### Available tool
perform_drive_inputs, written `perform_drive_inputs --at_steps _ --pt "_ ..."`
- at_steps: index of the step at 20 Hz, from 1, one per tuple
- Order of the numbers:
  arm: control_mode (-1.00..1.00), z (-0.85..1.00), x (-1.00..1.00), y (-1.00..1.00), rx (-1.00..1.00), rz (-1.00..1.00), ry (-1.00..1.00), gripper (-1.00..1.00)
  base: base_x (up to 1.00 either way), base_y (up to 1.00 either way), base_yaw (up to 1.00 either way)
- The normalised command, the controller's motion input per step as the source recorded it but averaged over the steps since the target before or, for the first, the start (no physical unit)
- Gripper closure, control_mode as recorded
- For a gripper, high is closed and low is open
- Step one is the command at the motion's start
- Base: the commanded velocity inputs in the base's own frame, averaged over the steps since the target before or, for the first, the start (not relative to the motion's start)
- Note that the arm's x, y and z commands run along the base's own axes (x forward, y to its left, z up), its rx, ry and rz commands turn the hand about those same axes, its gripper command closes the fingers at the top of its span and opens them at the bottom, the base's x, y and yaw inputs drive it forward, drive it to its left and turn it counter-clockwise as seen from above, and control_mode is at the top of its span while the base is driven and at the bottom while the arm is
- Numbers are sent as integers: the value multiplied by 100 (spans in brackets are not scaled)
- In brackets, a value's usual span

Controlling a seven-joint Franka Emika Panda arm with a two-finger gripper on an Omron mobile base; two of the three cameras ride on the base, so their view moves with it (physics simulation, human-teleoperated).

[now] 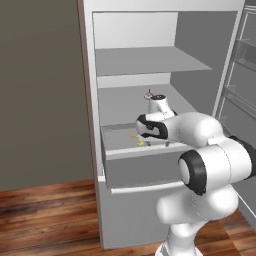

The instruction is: Fully open the fridge drawer.

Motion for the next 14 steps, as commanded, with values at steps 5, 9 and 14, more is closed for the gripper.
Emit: perform_drive_inputs --at_steps 5,9,14 --pt "-100 -59 -100 1 0 -1 44 -100 0 0 0" --pt "-100 -42 -100 5 0 -3 44 -100 0 0 0" --pt "-100 -39 -100 3 0 -3 40 -100 0 0 0"
